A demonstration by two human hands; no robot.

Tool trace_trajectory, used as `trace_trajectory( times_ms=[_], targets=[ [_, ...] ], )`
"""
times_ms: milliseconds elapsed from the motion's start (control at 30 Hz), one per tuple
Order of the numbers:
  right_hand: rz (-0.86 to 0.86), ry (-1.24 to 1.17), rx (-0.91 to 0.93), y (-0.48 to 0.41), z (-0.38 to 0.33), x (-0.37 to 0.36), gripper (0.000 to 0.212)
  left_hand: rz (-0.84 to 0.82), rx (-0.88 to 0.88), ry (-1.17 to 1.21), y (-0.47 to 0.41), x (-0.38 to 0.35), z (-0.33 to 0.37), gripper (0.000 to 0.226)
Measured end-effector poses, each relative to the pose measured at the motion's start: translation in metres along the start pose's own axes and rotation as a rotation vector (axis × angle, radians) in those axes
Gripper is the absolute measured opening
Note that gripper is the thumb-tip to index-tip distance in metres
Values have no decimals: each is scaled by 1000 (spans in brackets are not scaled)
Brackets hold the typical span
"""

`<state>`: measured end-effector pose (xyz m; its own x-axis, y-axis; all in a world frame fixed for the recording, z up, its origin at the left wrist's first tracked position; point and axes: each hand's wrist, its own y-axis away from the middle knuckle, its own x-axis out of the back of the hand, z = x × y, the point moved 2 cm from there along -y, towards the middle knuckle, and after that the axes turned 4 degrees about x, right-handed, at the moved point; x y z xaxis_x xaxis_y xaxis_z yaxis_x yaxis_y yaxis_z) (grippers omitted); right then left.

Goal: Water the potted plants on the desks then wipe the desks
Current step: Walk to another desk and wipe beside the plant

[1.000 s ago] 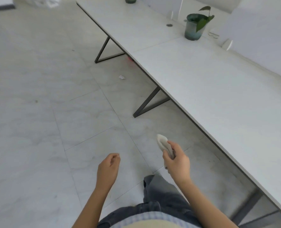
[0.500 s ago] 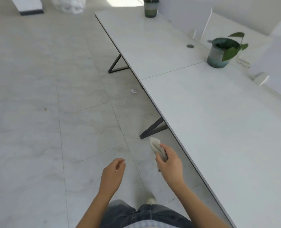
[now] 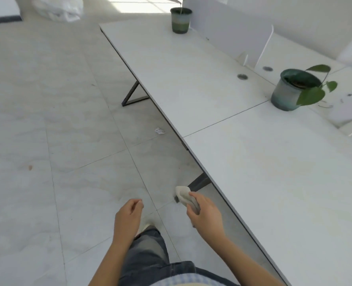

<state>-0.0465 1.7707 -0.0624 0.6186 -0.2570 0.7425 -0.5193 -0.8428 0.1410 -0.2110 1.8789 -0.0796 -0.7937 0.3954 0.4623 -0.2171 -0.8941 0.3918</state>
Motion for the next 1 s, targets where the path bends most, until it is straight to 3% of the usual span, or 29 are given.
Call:
trace_trajectory(
  times_ms=[167, 300, 433, 500, 700, 1000],
  targets=[
    [148, -5, -117, -51, -38, -10, 36, -113, -140, -3, -86, 32, 58, 12],
    [209, -10, -217, -71, -57, -20, 33, -224, -104, -6, -129, 33, 75, 13],
    [295, -63, -340, -77, -53, -21, 56, -408, -79, -131, -145, 9, 71, 15],
    [331, -88, -375, -84, -49, -14, 56, -461, -93, -172, -153, -2, 77, 11],
    [462, -116, -348, -125, -38, 20, 37, -493, -202, -224, -189, -37, 126, 16],
    [694, -210, -413, -181, 30, 90, 33, -450, -410, -263, -215, -108, 206, 22]
  ],
)
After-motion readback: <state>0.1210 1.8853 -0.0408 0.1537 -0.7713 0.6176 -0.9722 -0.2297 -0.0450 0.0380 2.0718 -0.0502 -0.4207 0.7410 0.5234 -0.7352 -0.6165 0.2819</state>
